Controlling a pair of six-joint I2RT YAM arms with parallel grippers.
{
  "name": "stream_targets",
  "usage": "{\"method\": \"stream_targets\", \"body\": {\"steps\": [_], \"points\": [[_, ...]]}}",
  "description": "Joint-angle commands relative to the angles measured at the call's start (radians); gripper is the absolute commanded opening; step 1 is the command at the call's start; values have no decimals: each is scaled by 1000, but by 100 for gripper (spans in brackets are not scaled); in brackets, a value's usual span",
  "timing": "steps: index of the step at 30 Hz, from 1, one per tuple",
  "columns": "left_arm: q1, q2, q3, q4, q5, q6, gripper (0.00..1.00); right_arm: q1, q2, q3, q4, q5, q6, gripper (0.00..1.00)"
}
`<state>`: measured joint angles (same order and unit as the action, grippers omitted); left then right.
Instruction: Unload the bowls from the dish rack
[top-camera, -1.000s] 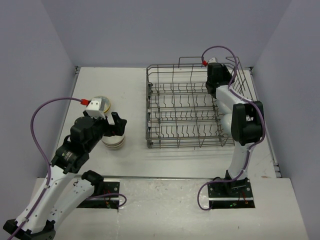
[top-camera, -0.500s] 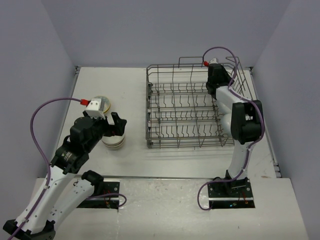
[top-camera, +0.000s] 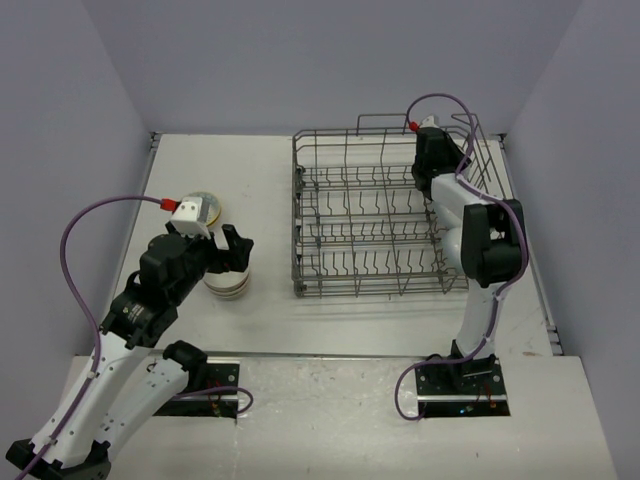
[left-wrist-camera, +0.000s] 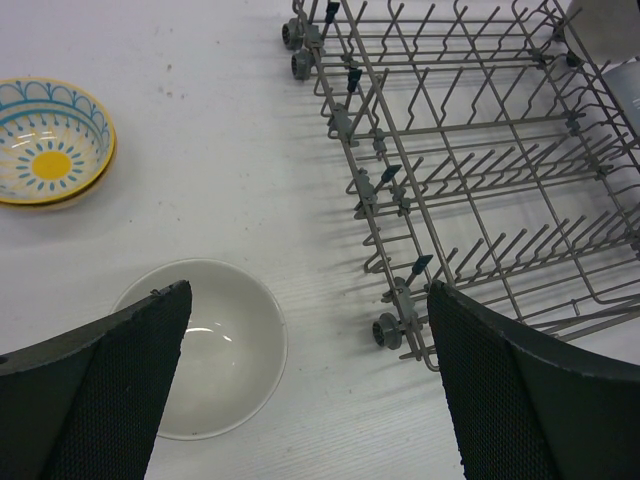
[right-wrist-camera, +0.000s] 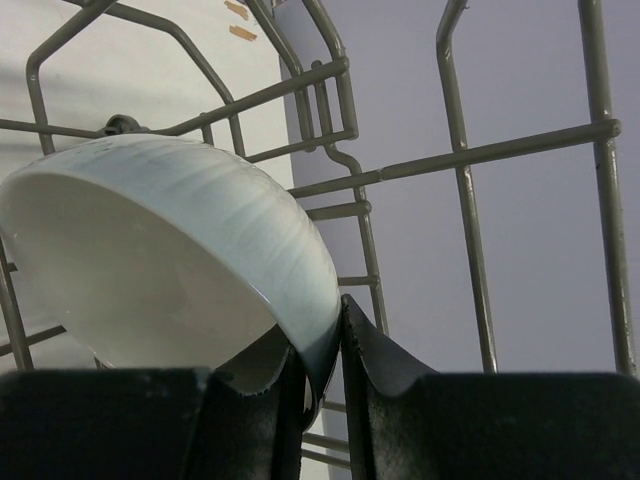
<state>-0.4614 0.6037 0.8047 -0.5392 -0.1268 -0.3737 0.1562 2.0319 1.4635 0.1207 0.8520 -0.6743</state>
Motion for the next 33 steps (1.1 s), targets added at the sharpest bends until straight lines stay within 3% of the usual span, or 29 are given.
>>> {"method": "stream_targets", "body": {"steps": [1, 7, 22, 25, 29, 33], "points": [[-8, -9, -4, 44, 0, 22, 100, 17, -7, -6, 128, 51, -65, 0], [-8, -7, -4, 42, 0, 24, 100, 37, -1, 0, 270, 105, -197, 0], [-10, -10, -1, 41, -19, 21, 100, 57, -67, 23, 323, 125, -241, 0], [-10, -9, 1, 38, -27, 19, 100, 65, -111, 53, 294, 130, -220, 0], [-8, -8, 4, 36, -37, 18, 100, 66, -167, 112, 136, 116, -99, 0], [-8, -8, 2, 35, -42, 18, 100, 66, -190, 109, 117, 104, -84, 0]]}}
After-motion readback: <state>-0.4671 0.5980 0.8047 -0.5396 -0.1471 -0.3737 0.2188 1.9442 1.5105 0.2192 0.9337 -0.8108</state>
